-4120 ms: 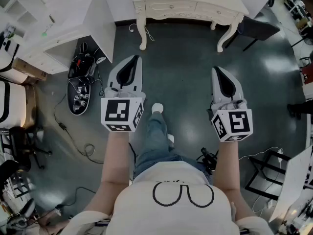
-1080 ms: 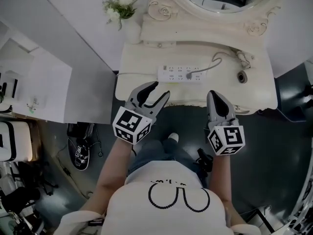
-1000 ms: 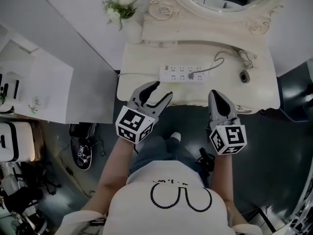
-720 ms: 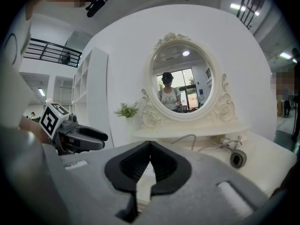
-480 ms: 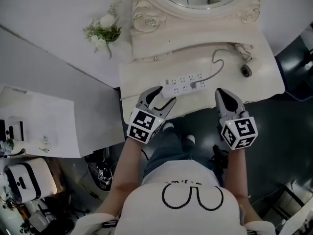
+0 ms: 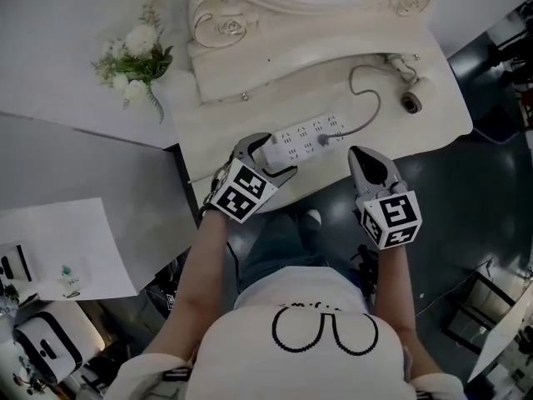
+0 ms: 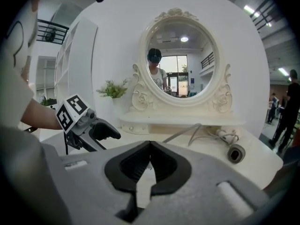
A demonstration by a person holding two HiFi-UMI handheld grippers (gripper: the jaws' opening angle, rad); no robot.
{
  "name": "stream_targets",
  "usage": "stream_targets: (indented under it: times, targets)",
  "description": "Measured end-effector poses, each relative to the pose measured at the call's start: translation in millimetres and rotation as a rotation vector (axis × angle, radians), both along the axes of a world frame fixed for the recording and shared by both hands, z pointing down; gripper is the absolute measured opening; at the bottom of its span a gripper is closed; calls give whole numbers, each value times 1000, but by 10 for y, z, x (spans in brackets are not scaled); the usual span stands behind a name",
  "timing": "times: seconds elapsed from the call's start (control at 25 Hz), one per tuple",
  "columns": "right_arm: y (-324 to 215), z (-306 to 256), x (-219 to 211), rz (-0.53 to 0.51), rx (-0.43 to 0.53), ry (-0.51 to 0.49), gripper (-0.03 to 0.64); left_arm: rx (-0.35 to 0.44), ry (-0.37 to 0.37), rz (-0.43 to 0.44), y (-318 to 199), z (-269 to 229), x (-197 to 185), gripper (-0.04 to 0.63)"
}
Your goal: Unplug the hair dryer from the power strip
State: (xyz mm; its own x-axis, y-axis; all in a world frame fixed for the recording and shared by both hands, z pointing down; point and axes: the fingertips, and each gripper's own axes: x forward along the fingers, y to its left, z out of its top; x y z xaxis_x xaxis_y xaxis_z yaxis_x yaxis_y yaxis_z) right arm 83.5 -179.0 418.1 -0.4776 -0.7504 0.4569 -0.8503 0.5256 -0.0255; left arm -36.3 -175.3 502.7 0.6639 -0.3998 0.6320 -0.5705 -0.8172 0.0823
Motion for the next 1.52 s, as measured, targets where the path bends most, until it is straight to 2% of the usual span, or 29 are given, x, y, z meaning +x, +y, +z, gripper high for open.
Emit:
stream_targets:
  times: [0.32,0.4,0.52,0.68,0.92,0.96,1.0,1.04,1.2,1.52]
  targets:
    - [-72,188,15,130,-44,13,0,-64,-93,164,-91,381,14,383]
    - [-52,240,29,153,-60,16,0,-67,-120,198,-84,444,25,407]
    - [-38,300,37,179,-74,19,0,-59,-154,237,-68,527,39,410]
    - [-75,322,41,207,-74,24,0,-53,-150,249,-72,540,56,413]
    - [-137,368,10,249,-91,-25,6,-55,-143,245,-74,547,64,419]
    - [-145,389,0,248,-100,-29,21,-54,-144,245,-71,553,70,425]
    - [-153,414,-12,245,-114,-33,87,-51,-145,246,-72,560,77,431]
    - [-163,439,-22,242,-127,-39,107,-47,-146,247,-76,567,84,434]
    - [-204,518,-69,228,-165,-72,122,-44,-140,249,-92,576,87,436]
    - [-353,766,-274,186,-196,-58,152,-58,-149,250,-95,590,86,436]
